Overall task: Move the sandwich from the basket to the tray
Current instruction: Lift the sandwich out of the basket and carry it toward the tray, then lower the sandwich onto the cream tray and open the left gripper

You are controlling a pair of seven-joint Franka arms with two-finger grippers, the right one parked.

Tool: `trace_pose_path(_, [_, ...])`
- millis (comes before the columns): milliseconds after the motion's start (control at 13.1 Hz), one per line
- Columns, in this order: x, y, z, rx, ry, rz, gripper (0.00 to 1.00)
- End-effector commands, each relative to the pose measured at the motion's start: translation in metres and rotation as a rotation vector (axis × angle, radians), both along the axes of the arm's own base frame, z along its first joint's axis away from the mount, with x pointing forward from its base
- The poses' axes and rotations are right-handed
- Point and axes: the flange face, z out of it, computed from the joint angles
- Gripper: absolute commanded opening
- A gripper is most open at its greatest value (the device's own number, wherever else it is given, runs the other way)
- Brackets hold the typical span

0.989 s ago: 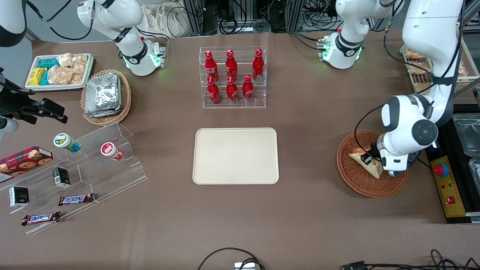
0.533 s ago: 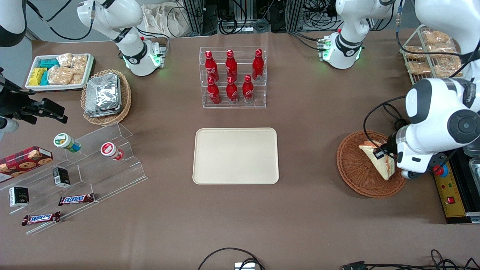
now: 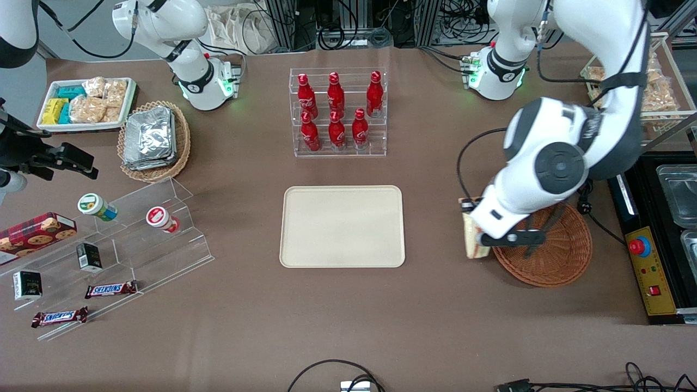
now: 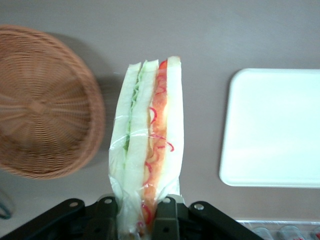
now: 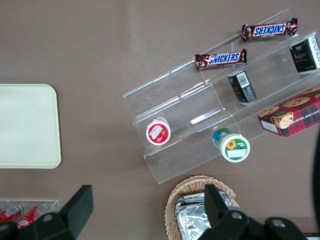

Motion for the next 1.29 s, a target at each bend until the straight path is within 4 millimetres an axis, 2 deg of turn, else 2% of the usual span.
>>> trace_pose_path(0, [-0.001,-0.064,-0.019,-0.041,-0.021,-0.002,0.0])
trace_pose_path(152, [-0.015,-0.115,-0.057,-0.046,-0.031,0.013,0.0])
trace_pose_path(228, [-0.02,-0.131,-0.074,-0.039,-0.034,0.025,0.0])
trace_pose_path(457, [-0.027,-0.148,-0.127,0.041,-0.044,0.004,0.0])
trace_pose_path(685, [-0.035,-0.165,-0.169,0.057,-0.068,0.028,0.0])
trace_pose_path(989, [-0.047,-0.181,-0.193,0.093,-0.089,0.039,0.0])
trace_pose_path(1217, [-0.053,-0.188,-0.199,0.099,-0.094,0.025,0.0])
